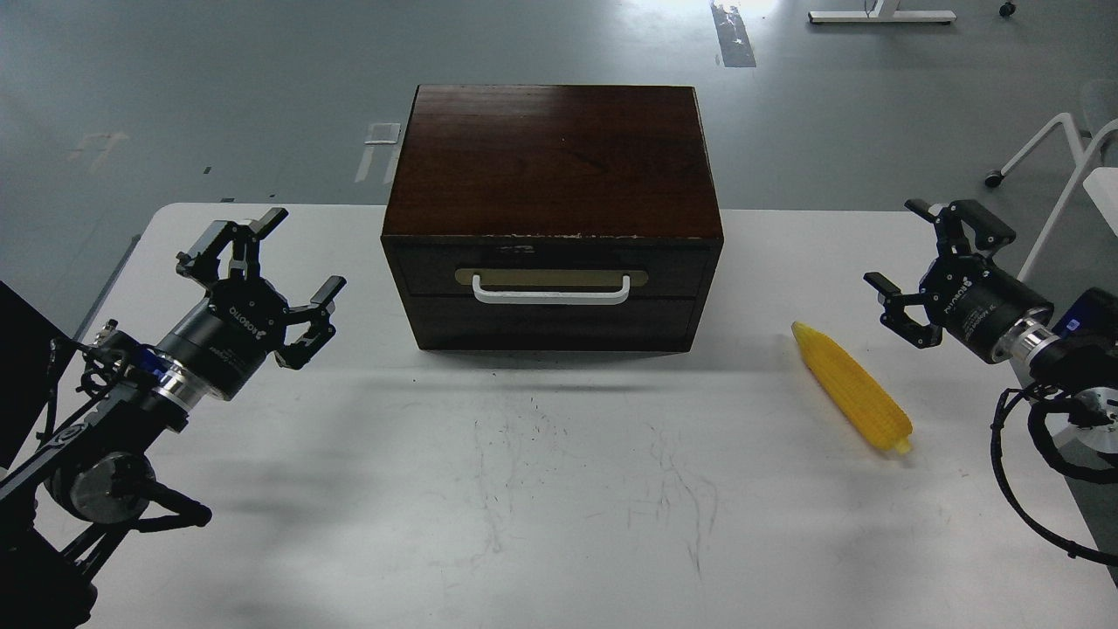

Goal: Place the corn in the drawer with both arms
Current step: 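Raise the left gripper and swing it toward the drawer handle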

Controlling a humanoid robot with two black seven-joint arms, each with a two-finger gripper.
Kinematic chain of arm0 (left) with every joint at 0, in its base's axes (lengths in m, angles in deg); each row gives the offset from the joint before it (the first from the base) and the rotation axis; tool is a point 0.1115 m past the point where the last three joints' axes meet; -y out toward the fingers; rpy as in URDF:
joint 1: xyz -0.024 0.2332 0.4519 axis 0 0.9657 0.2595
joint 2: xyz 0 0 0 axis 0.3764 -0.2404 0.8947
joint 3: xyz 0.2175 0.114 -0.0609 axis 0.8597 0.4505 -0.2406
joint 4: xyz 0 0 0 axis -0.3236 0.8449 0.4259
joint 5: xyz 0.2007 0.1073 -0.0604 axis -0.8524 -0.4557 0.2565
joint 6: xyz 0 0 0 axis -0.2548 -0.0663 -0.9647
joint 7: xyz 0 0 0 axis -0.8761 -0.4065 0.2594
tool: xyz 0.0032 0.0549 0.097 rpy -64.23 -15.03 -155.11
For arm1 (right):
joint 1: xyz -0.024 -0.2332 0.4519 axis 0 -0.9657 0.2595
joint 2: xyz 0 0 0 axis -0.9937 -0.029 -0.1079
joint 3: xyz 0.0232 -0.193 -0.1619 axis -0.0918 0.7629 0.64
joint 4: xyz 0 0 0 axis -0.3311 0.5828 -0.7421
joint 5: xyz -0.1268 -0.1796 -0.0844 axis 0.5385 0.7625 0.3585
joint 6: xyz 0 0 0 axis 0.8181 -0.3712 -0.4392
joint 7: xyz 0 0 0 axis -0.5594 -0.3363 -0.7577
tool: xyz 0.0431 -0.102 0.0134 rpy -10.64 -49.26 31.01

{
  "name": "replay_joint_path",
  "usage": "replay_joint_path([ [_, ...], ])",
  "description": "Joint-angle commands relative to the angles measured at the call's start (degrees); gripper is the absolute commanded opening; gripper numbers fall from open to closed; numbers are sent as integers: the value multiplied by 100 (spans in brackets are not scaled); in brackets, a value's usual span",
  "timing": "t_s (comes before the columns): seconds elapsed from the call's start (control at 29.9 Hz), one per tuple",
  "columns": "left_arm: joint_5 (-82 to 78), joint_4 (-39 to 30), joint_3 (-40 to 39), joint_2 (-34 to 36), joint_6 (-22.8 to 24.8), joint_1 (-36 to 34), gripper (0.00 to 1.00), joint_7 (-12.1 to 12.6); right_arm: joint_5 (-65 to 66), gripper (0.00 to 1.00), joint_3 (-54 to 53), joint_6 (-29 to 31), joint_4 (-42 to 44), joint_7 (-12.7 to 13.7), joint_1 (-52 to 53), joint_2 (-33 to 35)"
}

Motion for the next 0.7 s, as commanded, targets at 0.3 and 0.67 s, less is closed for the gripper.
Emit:
replay_joint_path([
  [0.3, 46, 24, -7, 138, -9, 32, 99, 22, -4, 100, -18, 0, 38, 0, -3, -22],
  [0.67, -41, 42, -16, 1026, 348, -609, 99, -241, -4, 100, -167, 0, 99, 0, 5, -4],
])
